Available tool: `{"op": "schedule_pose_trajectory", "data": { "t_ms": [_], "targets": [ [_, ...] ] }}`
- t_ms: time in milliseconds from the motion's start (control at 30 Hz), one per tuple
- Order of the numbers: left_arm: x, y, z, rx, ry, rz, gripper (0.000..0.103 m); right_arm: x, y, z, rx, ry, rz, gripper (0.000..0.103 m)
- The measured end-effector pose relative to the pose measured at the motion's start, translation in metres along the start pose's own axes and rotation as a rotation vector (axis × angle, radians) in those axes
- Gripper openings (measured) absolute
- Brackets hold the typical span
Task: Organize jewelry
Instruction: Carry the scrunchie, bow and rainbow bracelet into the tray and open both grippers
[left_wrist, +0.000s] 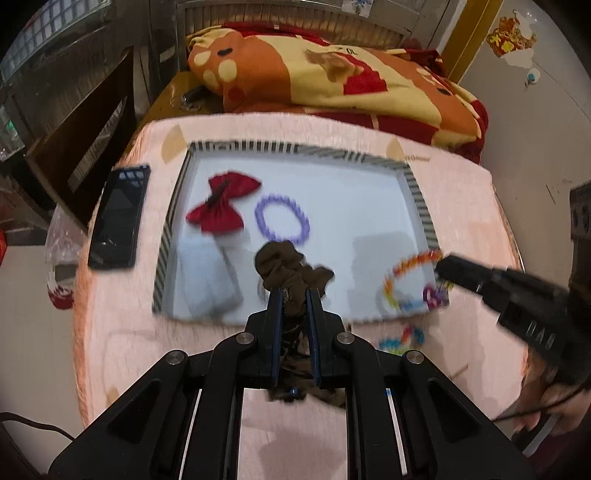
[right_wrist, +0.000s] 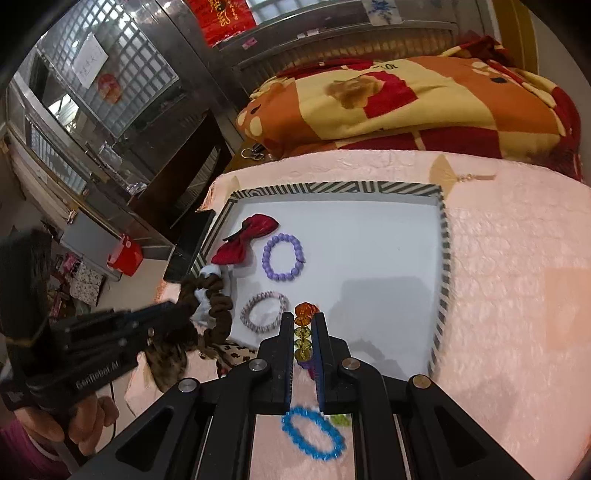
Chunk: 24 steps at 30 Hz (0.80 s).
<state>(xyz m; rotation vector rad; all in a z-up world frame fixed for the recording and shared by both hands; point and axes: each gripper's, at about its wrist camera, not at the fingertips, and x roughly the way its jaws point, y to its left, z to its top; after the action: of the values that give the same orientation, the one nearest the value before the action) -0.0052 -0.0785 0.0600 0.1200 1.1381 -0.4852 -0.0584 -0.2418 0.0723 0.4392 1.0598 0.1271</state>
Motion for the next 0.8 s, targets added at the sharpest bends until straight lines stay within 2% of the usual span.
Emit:
{"op": "schedule_pose_trajectory", "data": {
  "t_ms": [167, 533, 800],
  "targets": [
    [0.018, 0.004, 0.032, 0.002, 0.014, -0.010, 0.011, 0.014, 0.000, 0.004, 0.007, 0.023, -0.002, 0.008],
    [0.047, 0.000, 0.080, 0.030, 0.032, -0.046, 0.010, 0.024, 0.004, 0.012, 0.031, 0.034, -0.001, 0.008],
    [0.066, 0.006, 0.117, 0.013, 0.030, -0.050, 0.010, 0.043, 0.010, 0.019, 0.036, 0.062, 0.046, 0.008]
  ]
}}
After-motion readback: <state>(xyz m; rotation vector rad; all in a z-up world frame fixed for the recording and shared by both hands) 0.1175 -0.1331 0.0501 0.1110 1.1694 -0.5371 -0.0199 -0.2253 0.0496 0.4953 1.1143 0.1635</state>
